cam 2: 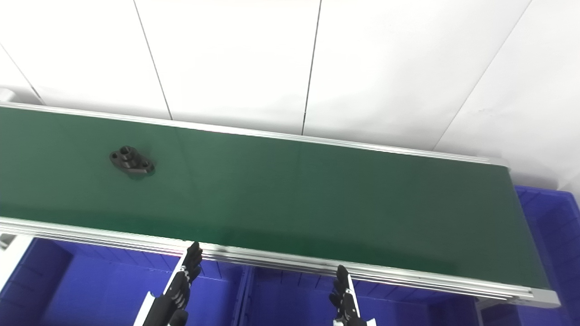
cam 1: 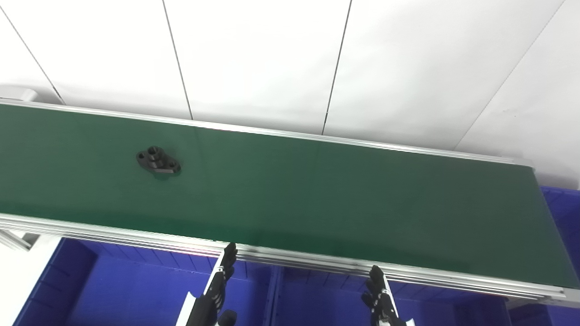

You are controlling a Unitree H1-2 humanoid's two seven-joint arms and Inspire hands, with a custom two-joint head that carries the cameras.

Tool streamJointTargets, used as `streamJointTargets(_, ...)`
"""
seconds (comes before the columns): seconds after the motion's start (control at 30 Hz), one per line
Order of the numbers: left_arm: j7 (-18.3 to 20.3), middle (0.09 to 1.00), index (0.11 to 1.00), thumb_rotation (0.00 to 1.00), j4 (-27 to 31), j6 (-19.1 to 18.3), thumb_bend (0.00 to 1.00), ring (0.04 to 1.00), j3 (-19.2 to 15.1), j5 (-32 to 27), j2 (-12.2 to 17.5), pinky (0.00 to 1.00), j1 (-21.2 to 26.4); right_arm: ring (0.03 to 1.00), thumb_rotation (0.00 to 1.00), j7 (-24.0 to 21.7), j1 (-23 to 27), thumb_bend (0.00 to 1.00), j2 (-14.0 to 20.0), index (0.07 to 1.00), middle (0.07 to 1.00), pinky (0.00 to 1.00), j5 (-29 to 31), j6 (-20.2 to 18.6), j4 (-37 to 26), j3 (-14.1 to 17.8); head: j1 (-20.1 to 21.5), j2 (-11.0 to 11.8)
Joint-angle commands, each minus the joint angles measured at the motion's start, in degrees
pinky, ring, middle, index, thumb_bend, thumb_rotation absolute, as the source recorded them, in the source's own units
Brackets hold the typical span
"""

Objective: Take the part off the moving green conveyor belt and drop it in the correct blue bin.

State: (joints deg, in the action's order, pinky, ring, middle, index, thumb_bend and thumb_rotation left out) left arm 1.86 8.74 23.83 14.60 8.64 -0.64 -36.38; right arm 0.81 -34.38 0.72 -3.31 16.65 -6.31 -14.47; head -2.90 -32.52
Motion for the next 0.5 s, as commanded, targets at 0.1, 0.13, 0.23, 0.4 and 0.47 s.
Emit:
streamJointTargets(0.1,-1.71,1.000,1.000,0.98,-1.17,2.51,0.70,0.997,0.58,2.35,-1.04,0.98,0.85,1.000,1.00,-0.97,0.55,0.75,0.42,1.000,1.000,0.97,1.28,4.89,0.78,0.90,-2.66,2.22)
streamJointTargets(0.13,-2.18,1.000,1.000,0.98,-1.60,2.71,0.70,0.990,0.68,2.75,-1.16,0.96,1.00,1.000,1.00,-1.05,0.66,0.75,0.47,1.000,1.000,0.98,1.53,5.20,1.16,1.04,-2.66,2.22)
streamJointTargets(0.23,-3.80,1.000,1.000,0.98,-3.23,3.04,0.70,0.974,1.21,4.31,-1.59,0.92,1.62,1.000,1.00,-0.90,1.43,0.76,0.57,1.000,1.000,0.99,1.82,6.27,3.24,1.84,-3.13,3.81)
streamJointTargets(0.4,-5.74,1.000,1.000,0.98,-4.59,3.07,0.65,0.974,2.60,5.75,-1.76,0.90,2.67,1.000,1.00,-2.03,2.35,0.76,1.73,1.000,1.000,1.00,3.52,6.50,4.33,2.69,-4.25,4.74)
streamJointTargets(0.47,-6.96,1.000,1.000,0.99,-5.05,3.08,0.63,0.961,3.31,6.33,-1.88,0.88,3.08,1.000,1.00,-2.61,2.72,0.75,2.05,1.000,1.000,1.00,4.38,6.83,4.91,3.05,-4.64,5.17)
